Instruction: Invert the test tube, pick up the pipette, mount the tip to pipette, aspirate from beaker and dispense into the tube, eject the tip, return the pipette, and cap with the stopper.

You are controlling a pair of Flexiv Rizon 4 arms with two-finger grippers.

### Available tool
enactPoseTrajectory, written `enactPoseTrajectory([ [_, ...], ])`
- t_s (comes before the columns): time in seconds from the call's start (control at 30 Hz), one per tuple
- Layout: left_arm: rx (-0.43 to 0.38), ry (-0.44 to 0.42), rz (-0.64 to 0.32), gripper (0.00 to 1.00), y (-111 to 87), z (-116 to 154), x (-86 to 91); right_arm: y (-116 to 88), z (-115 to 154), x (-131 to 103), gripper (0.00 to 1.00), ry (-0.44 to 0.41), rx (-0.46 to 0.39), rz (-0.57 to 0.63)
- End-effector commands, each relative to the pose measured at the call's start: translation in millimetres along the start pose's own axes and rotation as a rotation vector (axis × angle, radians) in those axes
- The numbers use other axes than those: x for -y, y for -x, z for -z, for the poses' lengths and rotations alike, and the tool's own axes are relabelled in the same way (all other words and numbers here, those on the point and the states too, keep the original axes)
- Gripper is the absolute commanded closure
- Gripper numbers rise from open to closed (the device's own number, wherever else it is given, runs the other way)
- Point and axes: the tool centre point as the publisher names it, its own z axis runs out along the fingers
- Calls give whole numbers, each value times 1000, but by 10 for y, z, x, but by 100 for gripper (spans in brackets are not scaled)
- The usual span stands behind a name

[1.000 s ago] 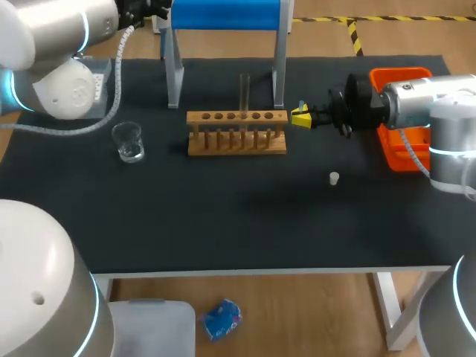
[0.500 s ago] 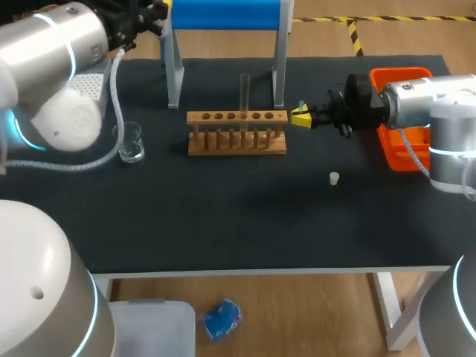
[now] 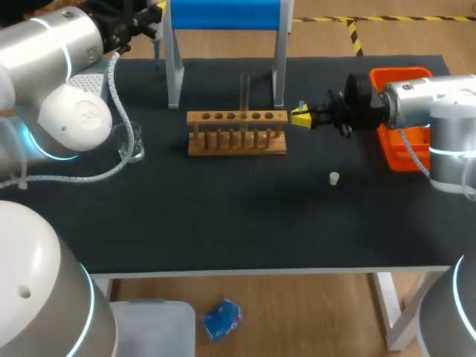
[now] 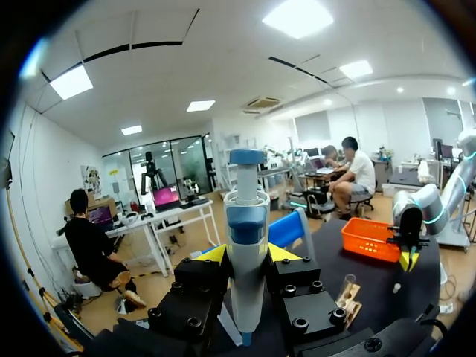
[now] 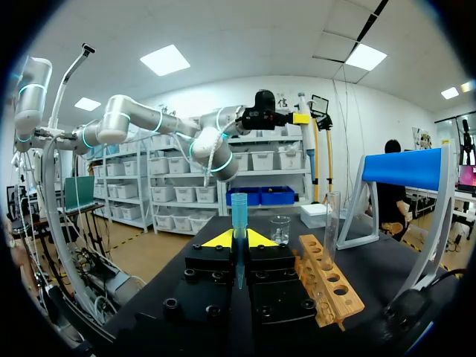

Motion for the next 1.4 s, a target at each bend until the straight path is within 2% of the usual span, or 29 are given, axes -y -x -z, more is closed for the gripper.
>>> enactPoseTrajectory([
  [0.03,-966,-89,-18,100,-32,-17,-29,-5,4,-2,100,-1,1,1],
  [0.07,-1042,-127,-22,100,-87,15,-11,-5,4,-2,100,-1,1,1],
  [0.17,-1138,-166,-35,100,-187,175,21,-5,4,-2,100,-1,1,1],
  [0.4,-1279,-242,-68,100,-404,552,79,-5,4,-2,100,-1,1,1],
  [0.47,-1318,-235,-75,100,-483,630,84,-5,4,-2,100,-1,1,1],
  [0.63,-1508,-183,-97,100,-672,771,91,-5,4,-2,100,-1,1,1],
  [0.7,-1497,-141,-104,100,-686,776,81,-5,4,-2,100,-1,1,1],
  [0.73,-1431,-125,-109,100,-649,742,67,-5,4,-2,100,-1,1,1],
  [1.3,-1431,-125,-109,100,-649,742,67,-5,4,-2,100,-1,1,1],
  [1.33,-1496,-75,-139,100,-667,729,55,-5,4,-2,100,-1,1,1],
  [1.4,-1617,-142,-137,100,-759,736,91,-5,4,-2,100,-1,1,1],
])
